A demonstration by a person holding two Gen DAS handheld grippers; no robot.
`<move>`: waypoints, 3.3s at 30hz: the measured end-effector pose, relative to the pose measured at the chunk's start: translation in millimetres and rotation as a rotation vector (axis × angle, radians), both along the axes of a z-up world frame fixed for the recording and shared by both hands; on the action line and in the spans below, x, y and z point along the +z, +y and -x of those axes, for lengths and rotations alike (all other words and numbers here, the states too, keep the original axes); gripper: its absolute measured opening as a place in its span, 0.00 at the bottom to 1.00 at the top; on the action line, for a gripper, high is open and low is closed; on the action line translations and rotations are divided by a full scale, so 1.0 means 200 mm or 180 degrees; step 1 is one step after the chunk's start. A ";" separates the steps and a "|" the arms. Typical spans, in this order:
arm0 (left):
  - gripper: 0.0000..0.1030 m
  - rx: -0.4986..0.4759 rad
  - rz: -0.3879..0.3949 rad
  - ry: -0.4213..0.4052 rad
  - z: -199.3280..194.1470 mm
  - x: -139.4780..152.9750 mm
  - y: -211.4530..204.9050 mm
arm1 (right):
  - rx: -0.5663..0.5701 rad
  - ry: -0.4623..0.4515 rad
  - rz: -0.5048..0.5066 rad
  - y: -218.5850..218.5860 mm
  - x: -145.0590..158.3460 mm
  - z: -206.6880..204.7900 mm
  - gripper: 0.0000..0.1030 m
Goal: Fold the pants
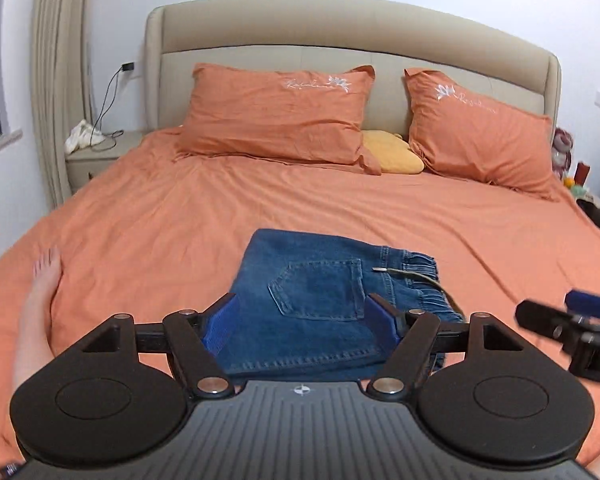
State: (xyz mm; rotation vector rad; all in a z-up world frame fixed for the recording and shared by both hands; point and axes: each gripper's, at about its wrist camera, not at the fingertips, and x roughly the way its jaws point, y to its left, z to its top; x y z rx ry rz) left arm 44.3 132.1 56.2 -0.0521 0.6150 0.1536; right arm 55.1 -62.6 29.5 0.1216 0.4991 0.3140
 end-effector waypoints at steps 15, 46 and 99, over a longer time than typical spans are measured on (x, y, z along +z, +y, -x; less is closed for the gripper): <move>0.82 -0.0032 -0.0074 0.0419 0.15 -0.27 -0.11 | 0.0041 0.0210 0.0114 0.08 -0.27 0.19 0.81; 0.82 -0.0047 -0.0132 0.0474 0.15 -0.26 -0.09 | 0.0024 0.0172 0.0131 0.05 -0.25 0.22 0.82; 0.82 -0.0170 -0.0138 0.0496 0.13 -0.24 -0.16 | -0.0108 0.0214 0.0050 0.00 -0.26 0.25 0.82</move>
